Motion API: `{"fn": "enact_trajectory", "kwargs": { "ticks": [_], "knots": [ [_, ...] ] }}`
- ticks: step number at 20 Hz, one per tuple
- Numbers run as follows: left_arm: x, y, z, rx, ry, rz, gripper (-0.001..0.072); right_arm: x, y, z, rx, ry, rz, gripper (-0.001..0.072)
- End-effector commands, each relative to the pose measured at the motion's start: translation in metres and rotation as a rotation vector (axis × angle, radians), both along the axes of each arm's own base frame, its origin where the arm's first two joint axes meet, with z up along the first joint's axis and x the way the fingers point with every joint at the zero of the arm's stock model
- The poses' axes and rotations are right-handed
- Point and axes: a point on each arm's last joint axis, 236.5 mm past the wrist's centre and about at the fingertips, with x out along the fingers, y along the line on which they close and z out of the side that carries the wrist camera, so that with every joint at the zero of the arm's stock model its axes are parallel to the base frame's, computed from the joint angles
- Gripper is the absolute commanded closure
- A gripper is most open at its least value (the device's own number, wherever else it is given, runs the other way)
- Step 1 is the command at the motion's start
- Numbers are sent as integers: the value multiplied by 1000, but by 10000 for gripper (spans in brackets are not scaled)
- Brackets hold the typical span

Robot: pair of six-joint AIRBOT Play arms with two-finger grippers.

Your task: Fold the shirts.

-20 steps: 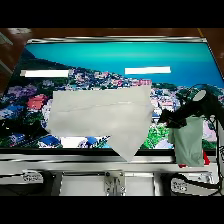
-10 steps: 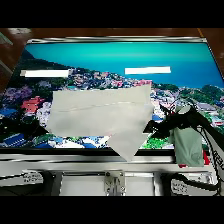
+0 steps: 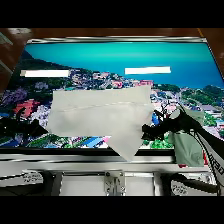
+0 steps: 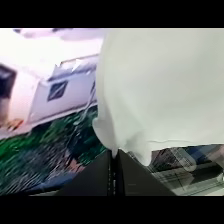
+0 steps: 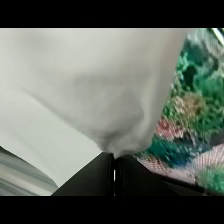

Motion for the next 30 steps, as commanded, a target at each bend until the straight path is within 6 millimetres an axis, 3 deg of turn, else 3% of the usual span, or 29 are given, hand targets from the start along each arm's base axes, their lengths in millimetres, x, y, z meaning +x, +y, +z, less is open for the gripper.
{"fn": "enact_trajectory", "kwargs": {
  "ticks": [1,3,6,11,14,17,21,23,26,30],
  "knots": [
    [6,2,4,12,-44,-29,669,15,-2,11,-21,-89,-27,662],
    [23,4,17,9,-116,-29,669,31,-4,33,-27,-196,-12,662],
    [60,11,44,4,-226,13,670,71,-4,67,-28,-314,-46,662],
    [129,5,89,84,-403,0,670,174,-9,121,-40,-524,-116,662],
    [176,-3,97,148,-476,32,669,230,-12,134,-43,-596,-154,662],
    [210,-5,91,144,-471,82,669,280,-15,130,-45,-641,-207,662],
    [237,-10,75,113,-434,109,669,310,-17,93,-54,-611,-223,661],
    [242,-7,65,101,-405,137,669,327,-23,86,-65,-640,-279,661],
    [244,-5,53,91,-371,178,669,335,-29,77,-87,-653,-310,661],
    [243,-5,50,88,-365,176,662,327,-32,59,-110,-599,-300,653]
  ]
}}
